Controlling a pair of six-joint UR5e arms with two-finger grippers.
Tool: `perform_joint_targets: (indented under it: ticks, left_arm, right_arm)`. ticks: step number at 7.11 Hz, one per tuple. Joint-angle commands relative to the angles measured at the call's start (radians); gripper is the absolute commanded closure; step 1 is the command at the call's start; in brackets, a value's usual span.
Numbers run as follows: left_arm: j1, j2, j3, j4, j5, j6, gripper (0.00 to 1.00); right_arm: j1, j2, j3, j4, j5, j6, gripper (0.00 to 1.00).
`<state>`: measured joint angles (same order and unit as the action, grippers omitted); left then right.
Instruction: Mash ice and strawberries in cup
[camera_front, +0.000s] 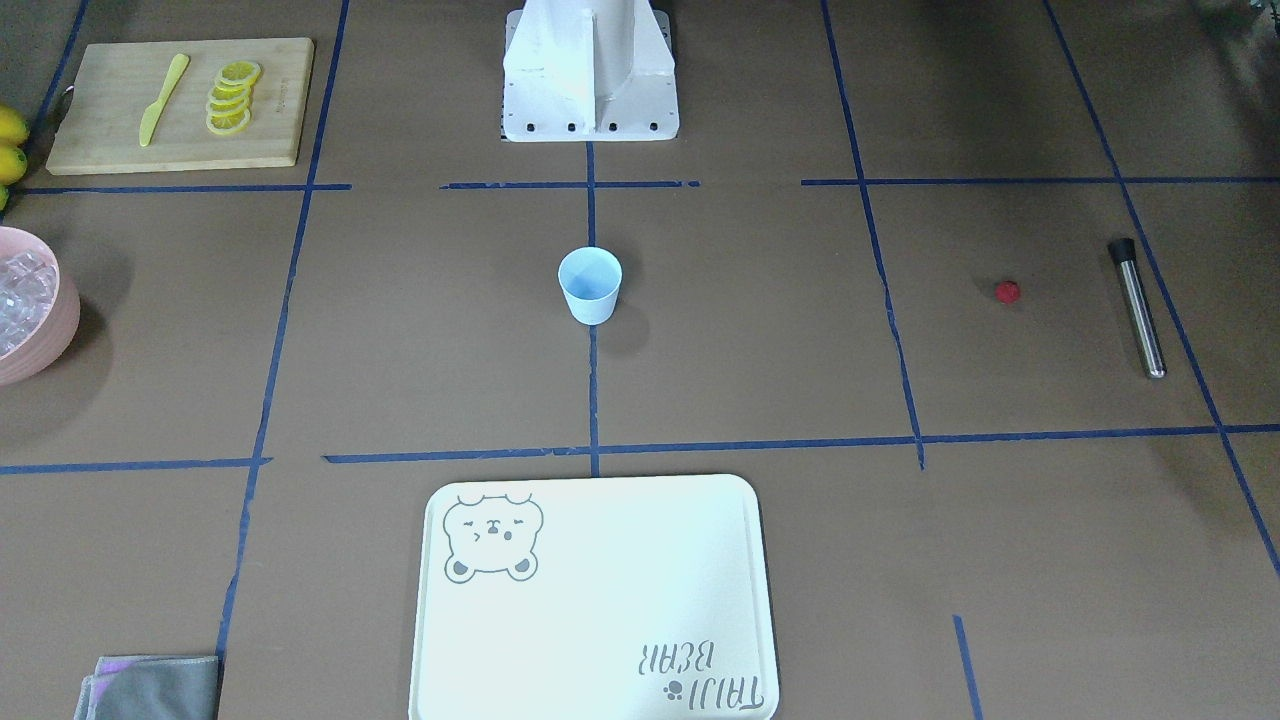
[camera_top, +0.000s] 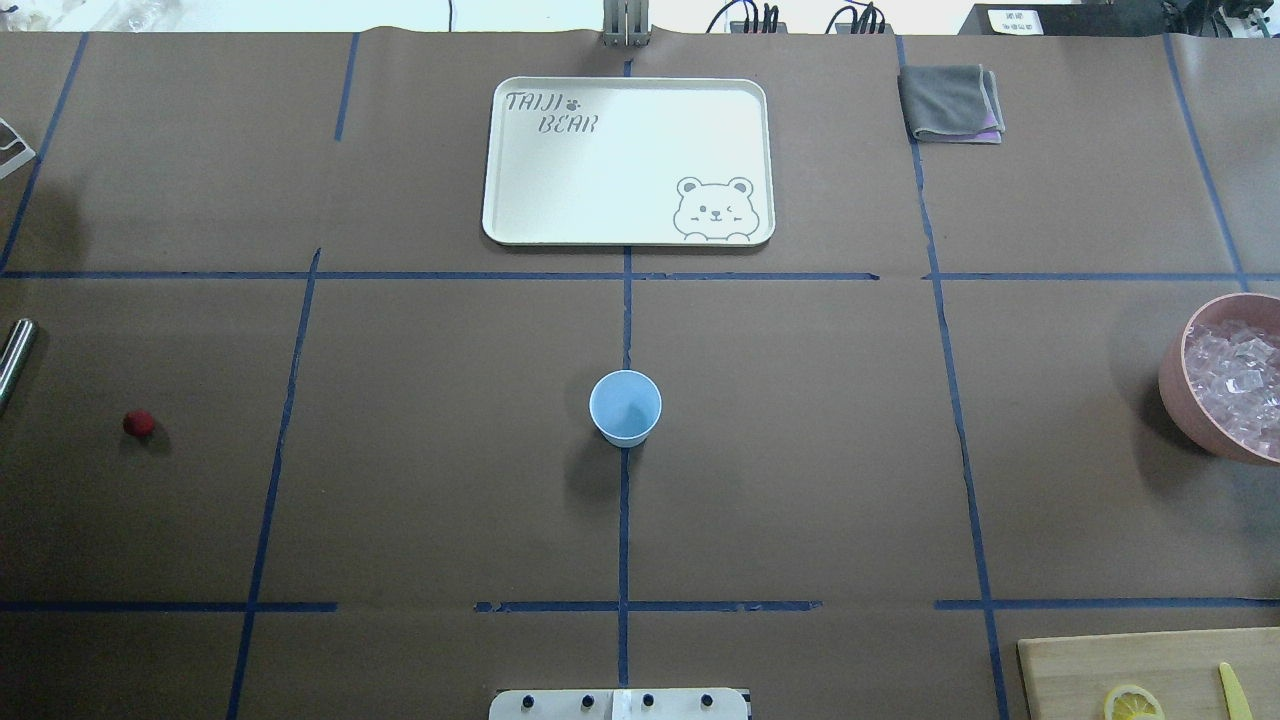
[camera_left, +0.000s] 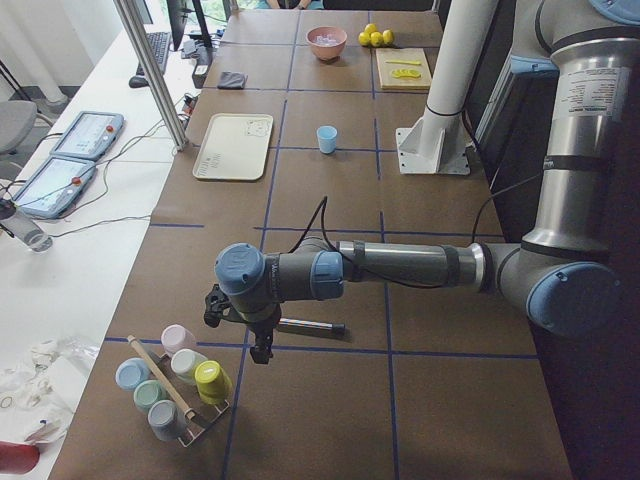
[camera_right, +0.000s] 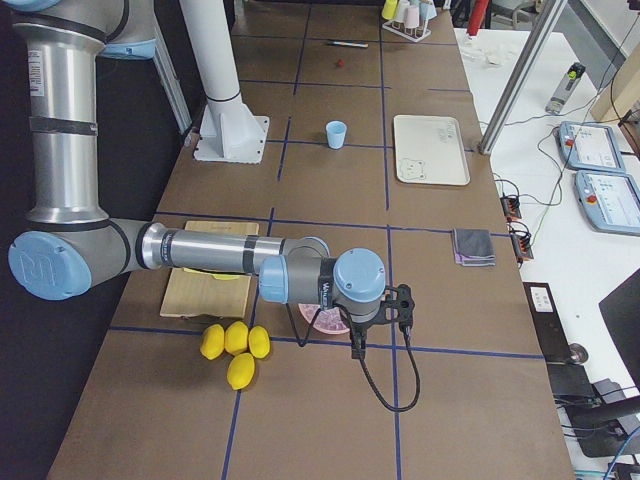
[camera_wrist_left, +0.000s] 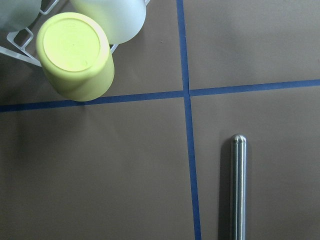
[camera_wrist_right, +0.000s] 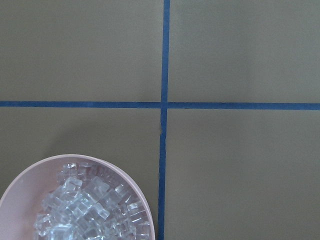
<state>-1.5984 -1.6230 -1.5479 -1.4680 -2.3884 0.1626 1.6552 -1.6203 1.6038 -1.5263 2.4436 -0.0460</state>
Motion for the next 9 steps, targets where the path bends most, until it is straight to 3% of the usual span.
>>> perform_joint_targets:
  ticks: [1, 7, 9]
  left_arm:
    - [0.0, 0.0, 0.0, 0.0, 0.0, 0.0, 0.0]
    - [0.0, -0.002, -0.005, -0.002, 0.0, 0.0, 0.0]
    - [0.0, -0.003, -0.006, -0.003, 0.0, 0.0, 0.0]
  right_arm:
    - [0.0, 0.002, 0.005, 0.0, -0.003, 0.002, 0.0]
    - [-0.008, 0.002, 0.011, -0.001, 0.003, -0.002, 0.0]
    - [-0.066, 0.002, 0.039, 0.0, -0.008, 0.02, 0.01]
